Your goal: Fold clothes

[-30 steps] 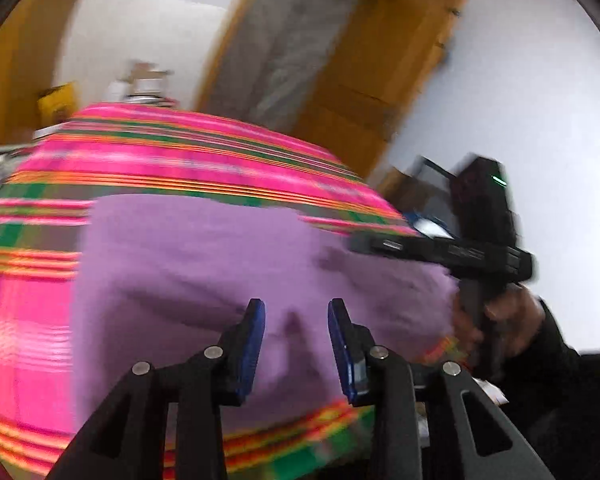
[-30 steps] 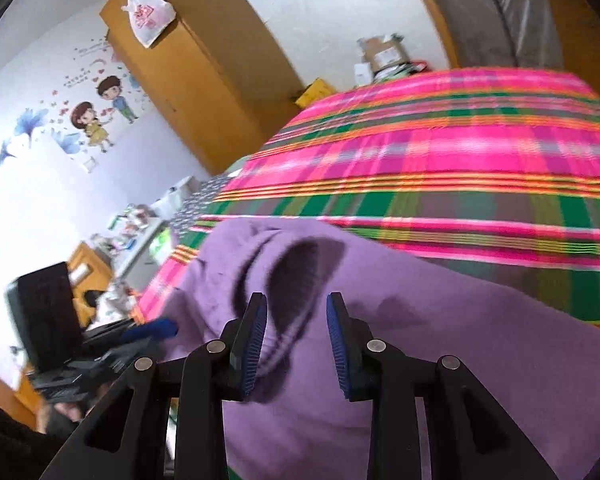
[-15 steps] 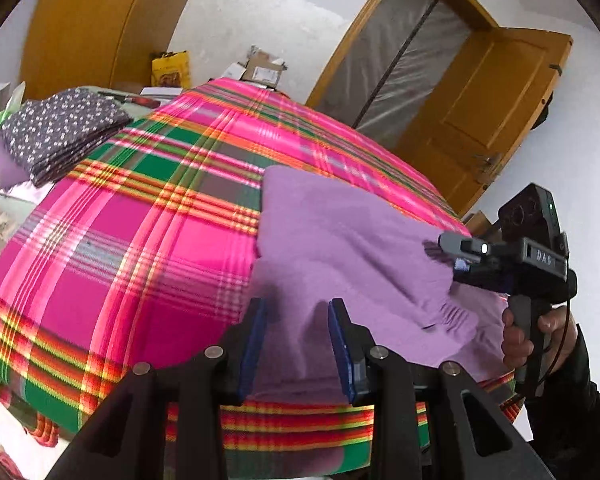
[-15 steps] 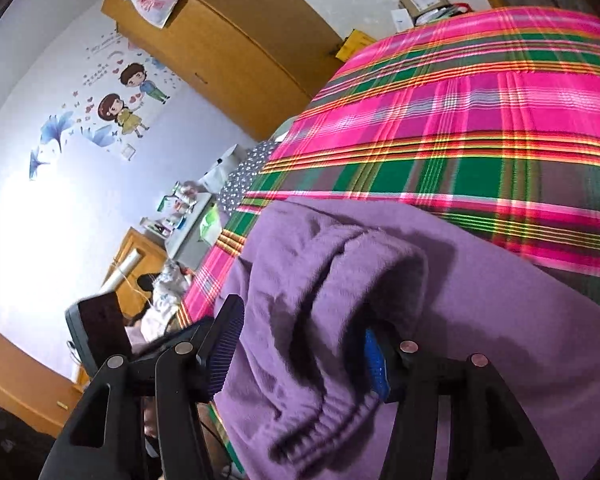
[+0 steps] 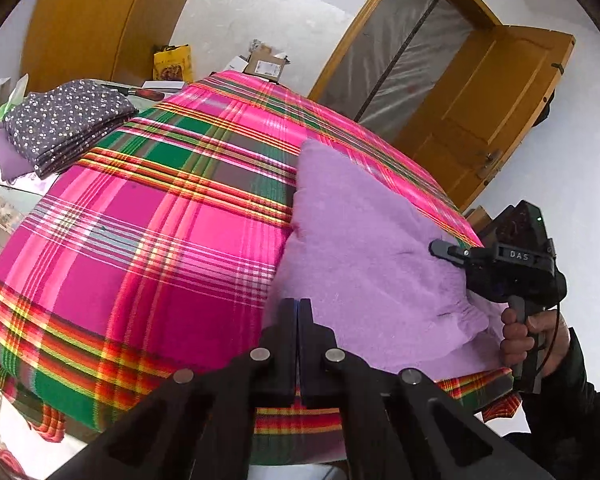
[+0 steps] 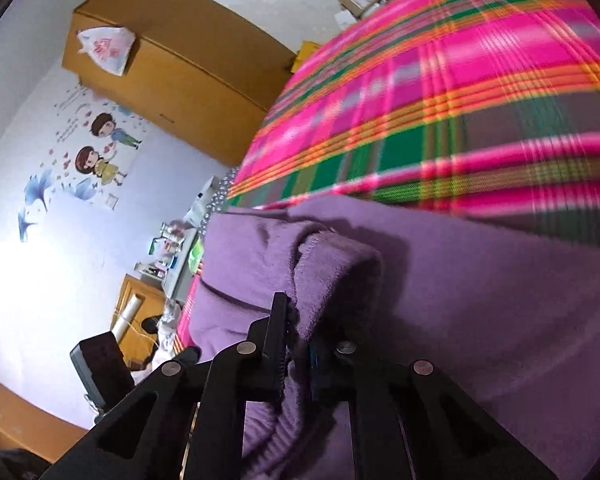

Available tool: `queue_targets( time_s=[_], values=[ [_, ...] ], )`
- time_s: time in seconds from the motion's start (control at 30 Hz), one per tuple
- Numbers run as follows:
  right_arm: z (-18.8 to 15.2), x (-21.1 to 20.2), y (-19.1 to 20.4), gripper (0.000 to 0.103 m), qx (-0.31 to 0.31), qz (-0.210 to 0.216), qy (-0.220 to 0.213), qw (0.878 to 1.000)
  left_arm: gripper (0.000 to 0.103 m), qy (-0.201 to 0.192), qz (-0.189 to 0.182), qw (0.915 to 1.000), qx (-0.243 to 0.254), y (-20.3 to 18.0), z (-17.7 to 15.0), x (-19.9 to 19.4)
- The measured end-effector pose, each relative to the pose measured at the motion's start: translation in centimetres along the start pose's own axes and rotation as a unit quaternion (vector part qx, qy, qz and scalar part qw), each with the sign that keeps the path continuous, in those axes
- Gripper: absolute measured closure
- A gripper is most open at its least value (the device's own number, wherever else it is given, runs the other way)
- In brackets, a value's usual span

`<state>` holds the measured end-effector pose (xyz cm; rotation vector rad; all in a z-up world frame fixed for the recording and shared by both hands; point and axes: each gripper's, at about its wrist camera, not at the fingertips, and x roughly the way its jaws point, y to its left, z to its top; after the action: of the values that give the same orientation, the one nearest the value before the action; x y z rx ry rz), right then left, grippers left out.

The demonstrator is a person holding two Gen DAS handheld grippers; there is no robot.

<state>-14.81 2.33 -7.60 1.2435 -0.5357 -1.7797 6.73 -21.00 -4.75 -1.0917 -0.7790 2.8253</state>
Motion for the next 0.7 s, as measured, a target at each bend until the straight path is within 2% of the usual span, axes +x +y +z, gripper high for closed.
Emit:
queue_targets(
  time_s=[0.07, 0.2, 0.33, 0.43, 0.53, 0.57, 0.63, 0.7],
  values=[
    [0.1, 0.0, 0.0, 0.091, 0.002, 0.000, 0.006, 1.000, 0.103, 0.001, -0.004, 1.0000, -0.001, 0.1, 0.0, -0.1],
    [0.4, -1.4, 1.1, 0.070, -0.025, -0.028, -0.007, 0.999, 0.102, 0.002, -0.015, 0.9998, -0.014, 0.5, 0.1, -0.4],
    [0.9, -3.6, 1.3, 0.069, -0.034, -0.063, -0.034, 0.997, 0.098, 0.009, -0.031, 0.9988, -0.036, 1.0, 0.1, -0.2],
    [1.4, -4.7, 2.0, 0.069, -0.058, -0.081, -0.053, 0.994, 0.087, 0.010, -0.037, 0.9988, -0.032, 0.6, 0.0, -0.1],
    [3.0, -3.8, 5.0, 0.061, -0.129, -0.089, -0.034, 0.987, 0.086, 0.012, -0.035, 0.9991, -0.022, 0.1, 0.1, 0.0],
    [3.4, -2.9, 6.1, 0.054, -0.159, -0.089, -0.021, 0.983, 0.086, 0.012, -0.034, 0.9991, -0.020, 0.0, 0.1, 0.0],
    [4.2, -0.8, 8.4, 0.054, -0.220, -0.089, 0.005, 0.971, 0.086, 0.012, -0.033, 0.9992, -0.019, 0.0, 0.1, 0.0],
    [5.1, 2.0, 10.7, 0.054, -0.282, -0.090, 0.040, 0.954, 0.094, 0.012, -0.029, 0.9993, -0.020, 0.1, 0.0, -0.1]
  ],
)
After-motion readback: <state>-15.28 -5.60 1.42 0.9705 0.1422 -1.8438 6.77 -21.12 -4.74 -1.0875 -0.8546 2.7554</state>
